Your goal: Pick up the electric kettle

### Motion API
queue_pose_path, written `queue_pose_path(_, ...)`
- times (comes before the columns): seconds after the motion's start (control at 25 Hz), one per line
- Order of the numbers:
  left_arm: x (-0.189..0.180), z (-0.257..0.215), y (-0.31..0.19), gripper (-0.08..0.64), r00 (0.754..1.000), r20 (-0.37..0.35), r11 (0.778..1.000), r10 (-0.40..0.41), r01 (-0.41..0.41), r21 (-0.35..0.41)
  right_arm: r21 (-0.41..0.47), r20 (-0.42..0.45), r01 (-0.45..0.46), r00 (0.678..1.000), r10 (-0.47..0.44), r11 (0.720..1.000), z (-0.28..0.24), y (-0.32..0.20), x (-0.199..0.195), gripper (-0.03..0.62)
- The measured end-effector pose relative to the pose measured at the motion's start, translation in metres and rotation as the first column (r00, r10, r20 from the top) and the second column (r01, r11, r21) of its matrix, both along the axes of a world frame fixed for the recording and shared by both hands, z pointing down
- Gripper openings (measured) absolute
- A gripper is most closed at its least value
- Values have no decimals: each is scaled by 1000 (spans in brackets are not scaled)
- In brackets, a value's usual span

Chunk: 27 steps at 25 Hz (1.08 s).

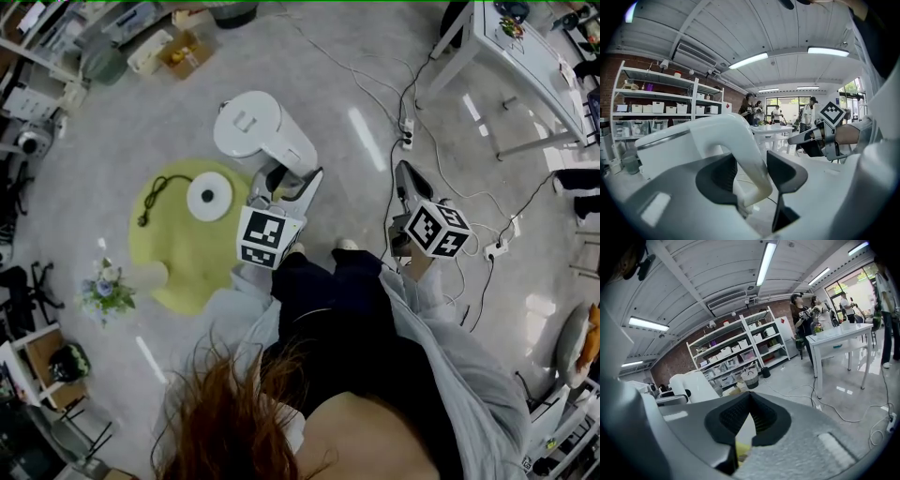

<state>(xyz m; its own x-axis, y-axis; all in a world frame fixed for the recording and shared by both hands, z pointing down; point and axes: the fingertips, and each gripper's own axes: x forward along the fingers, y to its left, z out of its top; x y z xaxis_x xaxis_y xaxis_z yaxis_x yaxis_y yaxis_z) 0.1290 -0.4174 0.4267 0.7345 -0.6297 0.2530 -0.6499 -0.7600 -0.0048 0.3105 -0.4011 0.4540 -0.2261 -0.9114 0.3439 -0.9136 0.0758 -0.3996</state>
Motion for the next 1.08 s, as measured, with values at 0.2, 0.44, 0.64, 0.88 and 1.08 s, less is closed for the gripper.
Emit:
queue_pose_path(0.2, 6, 6, 6, 218, 999, 0, 999, 34, -34, -28, 34, -34, -43, 998, 44, 998, -9, 5, 10, 2)
queue_pose_path(0.44, 14, 12, 12, 218, 998, 5, 998, 59, -59, -38, 36, -37, -64, 997, 65, 997, -7, 8, 17, 2)
queue_pose_path(0.64, 16, 13, 15, 220, 998, 4, 997, 63, -63, -44, 37, -38, -75, 996, 76, 997, -9, 10, 21, 2)
queue_pose_path(0.88, 16, 16, 18, 221, 998, 13, 997, 62, -61, -52, 39, -35, -77, 996, 78, 996, -8, 13, 22, 2)
queue_pose_path(1.08, 17, 17, 18, 222, 998, 17, 997, 63, -63, -40, 36, -35, -72, 997, 73, 997, -6, 14, 21, 2)
